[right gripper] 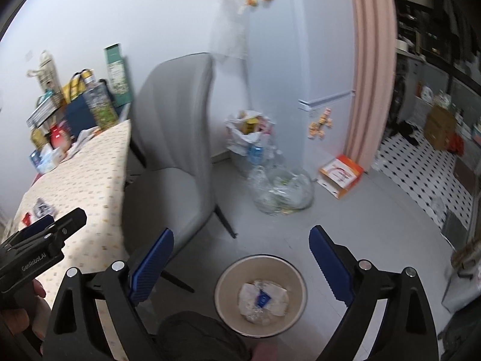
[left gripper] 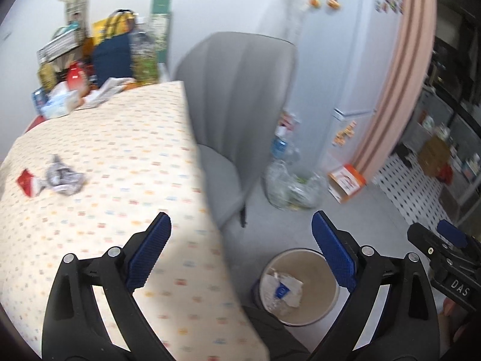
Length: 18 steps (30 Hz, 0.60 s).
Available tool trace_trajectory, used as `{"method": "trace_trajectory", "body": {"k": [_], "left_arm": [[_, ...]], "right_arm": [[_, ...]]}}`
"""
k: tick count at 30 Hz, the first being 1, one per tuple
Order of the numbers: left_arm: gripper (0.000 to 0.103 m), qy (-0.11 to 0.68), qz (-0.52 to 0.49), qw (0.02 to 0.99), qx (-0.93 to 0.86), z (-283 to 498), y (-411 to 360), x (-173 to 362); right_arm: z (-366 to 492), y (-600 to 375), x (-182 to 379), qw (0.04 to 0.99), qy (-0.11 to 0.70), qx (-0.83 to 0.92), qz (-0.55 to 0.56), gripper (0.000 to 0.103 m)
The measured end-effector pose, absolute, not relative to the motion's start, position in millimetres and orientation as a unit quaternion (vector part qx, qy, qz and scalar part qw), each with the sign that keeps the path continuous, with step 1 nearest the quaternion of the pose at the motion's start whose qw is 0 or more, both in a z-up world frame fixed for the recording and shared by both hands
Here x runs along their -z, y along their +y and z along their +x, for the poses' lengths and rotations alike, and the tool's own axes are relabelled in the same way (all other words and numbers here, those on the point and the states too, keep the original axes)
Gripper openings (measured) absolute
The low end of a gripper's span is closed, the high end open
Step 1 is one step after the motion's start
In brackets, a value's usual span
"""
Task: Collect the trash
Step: 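Move both open grippers back over the table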
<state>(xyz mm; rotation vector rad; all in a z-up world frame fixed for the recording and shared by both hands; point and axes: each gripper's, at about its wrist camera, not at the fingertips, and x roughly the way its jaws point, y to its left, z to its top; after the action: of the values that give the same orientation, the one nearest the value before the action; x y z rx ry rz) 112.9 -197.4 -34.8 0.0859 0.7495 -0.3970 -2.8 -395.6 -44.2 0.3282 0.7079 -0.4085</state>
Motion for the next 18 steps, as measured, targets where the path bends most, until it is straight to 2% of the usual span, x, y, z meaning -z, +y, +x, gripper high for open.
{"method": "trace_trajectory", "body": {"k": [18], "left_arm": [[0.094, 0.336, -0.026, 0.938, 0.081, 138.7, -54.1, 11.2]], "right_arm": [[70.0, -269.8, 6.7, 0.933, 0.335, 0.084, 0.101, 0.092]]}}
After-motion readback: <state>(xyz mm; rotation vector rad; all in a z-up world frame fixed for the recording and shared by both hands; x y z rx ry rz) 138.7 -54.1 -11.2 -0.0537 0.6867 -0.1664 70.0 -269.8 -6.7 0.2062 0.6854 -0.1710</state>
